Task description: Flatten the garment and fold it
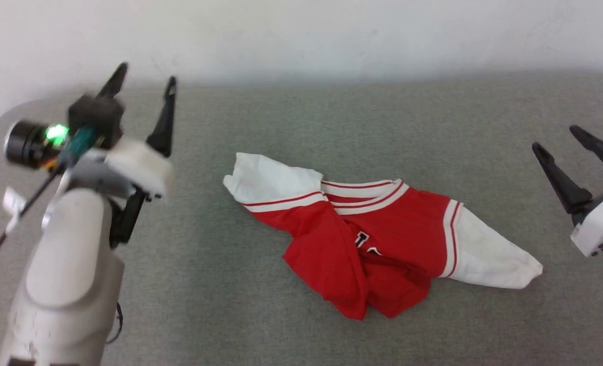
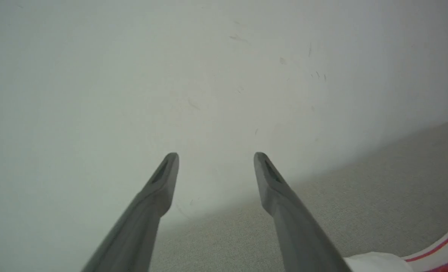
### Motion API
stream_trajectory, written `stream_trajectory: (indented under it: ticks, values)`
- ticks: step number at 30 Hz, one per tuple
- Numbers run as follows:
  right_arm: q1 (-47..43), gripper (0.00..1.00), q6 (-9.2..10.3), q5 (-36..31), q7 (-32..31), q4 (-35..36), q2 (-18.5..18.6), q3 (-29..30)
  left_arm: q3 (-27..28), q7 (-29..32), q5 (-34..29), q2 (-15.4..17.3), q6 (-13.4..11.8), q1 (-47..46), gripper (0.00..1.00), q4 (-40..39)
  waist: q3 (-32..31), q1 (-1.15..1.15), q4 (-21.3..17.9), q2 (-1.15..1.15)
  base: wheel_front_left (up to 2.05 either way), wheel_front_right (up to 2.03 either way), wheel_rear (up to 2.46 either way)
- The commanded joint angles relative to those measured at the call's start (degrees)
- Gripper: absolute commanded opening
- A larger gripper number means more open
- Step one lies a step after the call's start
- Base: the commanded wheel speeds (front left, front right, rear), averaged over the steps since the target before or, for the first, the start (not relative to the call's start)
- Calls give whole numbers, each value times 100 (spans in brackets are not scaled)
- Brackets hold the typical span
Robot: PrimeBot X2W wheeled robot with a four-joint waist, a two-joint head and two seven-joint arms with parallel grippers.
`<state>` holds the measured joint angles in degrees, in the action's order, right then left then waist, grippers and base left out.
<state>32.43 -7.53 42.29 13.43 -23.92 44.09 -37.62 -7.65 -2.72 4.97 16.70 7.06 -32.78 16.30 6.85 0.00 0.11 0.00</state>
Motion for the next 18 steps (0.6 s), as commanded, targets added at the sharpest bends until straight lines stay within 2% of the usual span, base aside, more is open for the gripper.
stream_trajectory:
  ticks: [1,6,9,13,18]
  values:
    - [-188,100,4,-225,70,96,-195,292,-281,245,172,118,38,-243,100,128,74,0,-141,0,0,0,0]
    - [-918,100,4,-1260,143,673,-938,1766,-1455,1601,1318,580,41,-1149,100,684,238,0,-374,0,0,0,0]
    - [-1376,100,4,-1817,150,1195,-1418,2408,-2176,2469,2047,838,41,-1597,100,924,375,0,-521,0,0,0,0]
    - [-1736,100,4,-2313,82,1728,-1822,2781,-3072,3661,2859,1207,42,-2167,100,1091,634,0,-761,0,0,0,0]
    - [-1781,100,4,-2635,-76,2102,-2095,2873,-3875,4742,3504,1443,42,-2841,100,1282,996,0,-1077,0,0,0,0]
